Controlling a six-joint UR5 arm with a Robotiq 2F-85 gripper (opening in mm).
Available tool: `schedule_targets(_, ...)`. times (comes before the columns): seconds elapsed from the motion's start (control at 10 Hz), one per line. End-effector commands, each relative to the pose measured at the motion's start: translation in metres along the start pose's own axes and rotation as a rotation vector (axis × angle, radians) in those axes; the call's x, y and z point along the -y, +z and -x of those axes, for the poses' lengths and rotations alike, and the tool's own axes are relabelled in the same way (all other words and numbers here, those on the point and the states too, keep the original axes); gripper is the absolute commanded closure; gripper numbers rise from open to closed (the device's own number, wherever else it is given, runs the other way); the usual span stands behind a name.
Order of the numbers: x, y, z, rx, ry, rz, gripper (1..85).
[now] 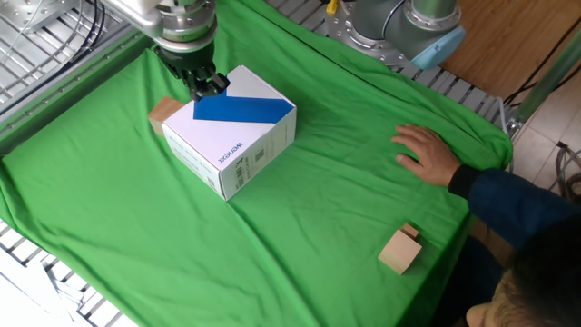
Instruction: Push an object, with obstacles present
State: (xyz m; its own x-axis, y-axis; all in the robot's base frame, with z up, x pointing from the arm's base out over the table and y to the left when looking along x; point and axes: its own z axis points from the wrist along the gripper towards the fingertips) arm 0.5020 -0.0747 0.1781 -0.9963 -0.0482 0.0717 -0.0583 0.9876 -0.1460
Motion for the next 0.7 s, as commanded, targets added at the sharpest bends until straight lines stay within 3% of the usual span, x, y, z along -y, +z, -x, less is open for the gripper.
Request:
schedule_targets(0.0, -0.002, -0.001, -0.007, -0.026, -0.06, 0.01, 84.7)
schedule_targets(0.1, 0.003, -0.002, -0.01, -0.036, -0.09, 0.0, 84.7)
schedule_targets(0.3, 0.047, 0.001, -0.021, -0.058, -0.173, -0.012, 84.7)
schedule_targets(0.5, 0.089, 0.036, -0.028, -0.022, -0.238, -0.009, 84.7)
schedule_targets(0.6, 0.094, 0.054, -0.032, -0.005, -0.252, 0.025, 84.7)
